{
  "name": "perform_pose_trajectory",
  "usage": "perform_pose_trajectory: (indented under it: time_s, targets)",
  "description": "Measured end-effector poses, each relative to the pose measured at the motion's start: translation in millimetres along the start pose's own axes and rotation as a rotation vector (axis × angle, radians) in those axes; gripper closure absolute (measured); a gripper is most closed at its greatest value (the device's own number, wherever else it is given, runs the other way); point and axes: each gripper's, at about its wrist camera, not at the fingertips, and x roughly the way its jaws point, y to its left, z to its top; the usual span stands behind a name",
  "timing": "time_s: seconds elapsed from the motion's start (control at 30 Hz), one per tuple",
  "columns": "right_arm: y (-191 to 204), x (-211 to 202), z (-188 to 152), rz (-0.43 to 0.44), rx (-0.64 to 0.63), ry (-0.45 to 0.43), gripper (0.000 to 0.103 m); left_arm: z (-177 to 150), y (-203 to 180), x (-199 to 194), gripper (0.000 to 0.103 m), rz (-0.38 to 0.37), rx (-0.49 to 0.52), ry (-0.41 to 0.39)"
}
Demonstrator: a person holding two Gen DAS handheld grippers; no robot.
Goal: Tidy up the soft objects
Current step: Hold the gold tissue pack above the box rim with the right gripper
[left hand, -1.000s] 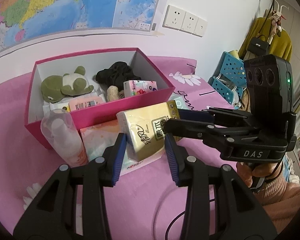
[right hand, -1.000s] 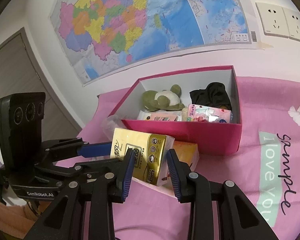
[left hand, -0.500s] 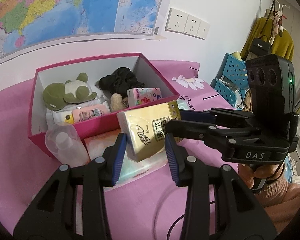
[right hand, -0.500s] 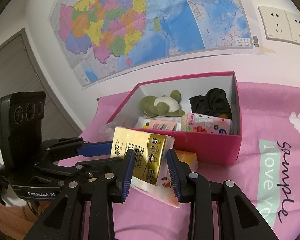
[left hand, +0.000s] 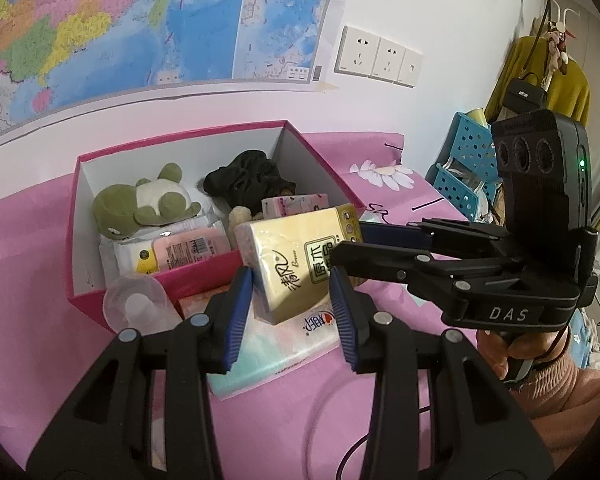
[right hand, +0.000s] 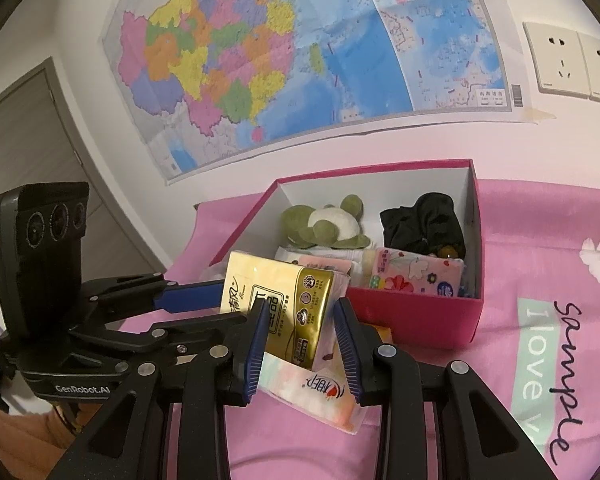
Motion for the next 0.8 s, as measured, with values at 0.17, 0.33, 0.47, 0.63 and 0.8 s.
perform_pose_trajectory:
  time_s: [0.17, 0.33, 0.47, 0.63, 0.8]
  targets:
    - [-1, 0, 4, 0.001, -0.002, -0.006, 0.068, 4, 1, 1, 0.061, 0.007, 0.005, -0.005]
    - [0, 1, 7, 0.000, -0.009, -0.013, 0.068, 8, 1, 1, 0.061, 0.012, 0.009, -0.012]
    - [-1, 0, 10, 0.000, -0.011, -0.018, 0.068, 12, 1, 0, 0.061, 0.015, 0.012, -0.018]
    - [-2, 0, 14, -0.001, -0.019, -0.024, 0.068, 17, 0, 1, 0.061, 0.020, 0.019, -0.023]
    - [-3, -1, 16, -0.002, -0.019, -0.033, 0.068, 21, 0, 0, 0.061, 0.021, 0.023, -0.030]
